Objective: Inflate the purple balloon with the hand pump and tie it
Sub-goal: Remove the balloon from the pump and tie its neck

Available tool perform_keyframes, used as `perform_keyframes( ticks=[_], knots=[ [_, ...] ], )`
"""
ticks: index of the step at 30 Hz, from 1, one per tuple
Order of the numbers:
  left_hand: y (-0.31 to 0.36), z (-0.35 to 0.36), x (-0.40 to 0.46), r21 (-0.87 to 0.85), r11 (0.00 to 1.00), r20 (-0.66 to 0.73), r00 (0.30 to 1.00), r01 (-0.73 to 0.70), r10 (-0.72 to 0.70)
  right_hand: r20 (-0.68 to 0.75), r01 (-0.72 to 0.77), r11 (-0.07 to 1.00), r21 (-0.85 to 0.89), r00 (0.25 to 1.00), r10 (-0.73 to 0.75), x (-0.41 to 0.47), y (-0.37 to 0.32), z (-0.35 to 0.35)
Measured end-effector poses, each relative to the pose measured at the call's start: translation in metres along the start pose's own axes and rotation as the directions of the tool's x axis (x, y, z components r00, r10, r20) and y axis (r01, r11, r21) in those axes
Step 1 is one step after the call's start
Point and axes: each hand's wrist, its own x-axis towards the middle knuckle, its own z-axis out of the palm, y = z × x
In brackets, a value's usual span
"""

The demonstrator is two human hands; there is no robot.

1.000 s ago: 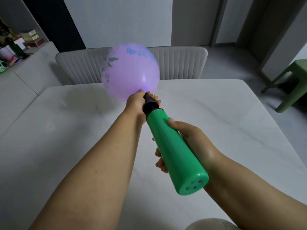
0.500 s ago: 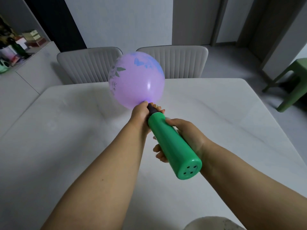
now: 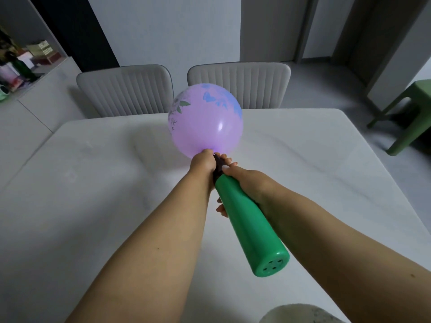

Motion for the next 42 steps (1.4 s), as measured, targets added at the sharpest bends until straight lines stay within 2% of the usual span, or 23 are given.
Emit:
perform_keyframes(
  ticks=[2,4,6,8,11,13,18,23,25,26,27,28,30,31,33,35,36,39,40,42],
  knots=[
    [-0.001,0.001,0.006,0.012,1.0,-0.024,1.0,-0.011,0.011,-0.009,0.002,1.0,-0.028,1.0,-0.002,-0.001,0.002,-0.004],
    [0.005,-0.007,0.019,0.035,0.996,-0.089,0.993,-0.078,0.081,0.008,-0.028,0.997,-0.07,1.0,0.029,-0.006,0.009,-0.007],
    [0.015,-0.017,0.035,0.084,0.99,-0.149,0.981,-0.114,0.126,-0.032,-0.051,0.994,-0.093,0.998,0.049,-0.007,0.02,-0.017],
    [0.021,-0.019,0.042,0.182,0.976,-0.154,0.977,-0.119,0.148,-0.189,-0.015,0.995,-0.095,0.982,-0.003,0.005,0.029,-0.038],
    [0.017,-0.007,0.039,0.276,0.951,-0.095,0.981,-0.136,0.168,-0.48,-0.031,0.923,-0.385,0.861,-0.171,0.034,0.04,-0.076],
    [0.009,0.0,0.036,0.302,0.943,-0.049,0.985,-0.141,0.163,-0.559,-0.116,0.832,-0.542,0.789,-0.254,0.05,0.051,-0.095],
    [-0.006,0.005,0.026,0.359,0.92,0.083,0.987,-0.156,0.136,-0.626,-0.25,0.724,-0.643,0.717,-0.308,0.073,0.088,-0.114],
    [-0.018,0.005,0.017,0.457,0.875,0.14,0.984,-0.16,0.107,-0.621,-0.272,0.682,-0.679,0.708,-0.335,0.082,0.1,-0.12],
    [-0.02,0.003,0.015,0.488,0.859,0.139,0.986,-0.153,0.096,-0.627,-0.32,0.619,-0.717,0.684,-0.372,0.079,0.096,-0.119],
    [-0.021,0.001,0.015,0.505,0.85,0.136,0.986,-0.152,0.096,-0.616,-0.33,0.567,-0.754,0.654,-0.438,0.076,0.093,-0.117],
    [-0.021,0.0,0.015,0.524,0.838,0.13,0.987,-0.153,0.098,-0.585,-0.3,0.527,-0.795,0.61,-0.535,0.072,0.088,-0.114],
    [-0.021,-0.002,0.014,0.544,0.825,0.124,0.987,-0.153,0.101,-0.53,-0.209,0.508,-0.835,0.551,-0.645,0.068,0.082,-0.109],
    [-0.02,-0.004,0.012,0.583,0.799,0.107,0.988,-0.15,0.107,-0.387,0.091,0.458,-0.884,0.409,-0.827,0.059,0.066,-0.094],
    [-0.018,-0.005,0.01,0.603,0.784,0.099,0.989,-0.149,0.111,-0.305,0.23,0.394,-0.89,0.344,-0.888,0.053,0.056,-0.086],
    [-0.015,-0.006,0.004,0.657,0.738,0.102,0.988,-0.156,0.118,-0.107,0.461,0.232,-0.857,0.281,-0.954,0.041,0.034,-0.068],
    [-0.008,-0.003,-0.006,0.738,0.652,0.119,0.985,-0.171,0.125,0.124,0.625,0.086,-0.775,0.285,-0.95,0.03,0.012,-0.053],
    [-0.004,0.0,-0.012,0.788,0.589,0.127,0.983,-0.181,0.132,0.224,0.675,0.046,-0.736,0.308,-0.925,0.026,0.003,-0.046],
    [0.009,0.004,-0.029,0.885,0.402,0.191,0.97,-0.237,0.151,0.413,0.757,0.046,-0.652,0.405,-0.816,0.021,-0.016,-0.035],
    [0.014,0.003,-0.034,0.882,0.379,0.244,0.96,-0.279,0.137,0.449,0.773,0.054,-0.632,0.422,-0.788,0.022,-0.018,-0.034],
    [0.022,-0.002,-0.044,0.849,0.376,0.366,0.927,-0.37,0.085,0.502,0.772,0.005,-0.636,0.419,-0.757,0.025,-0.019,-0.032]
  ],
)
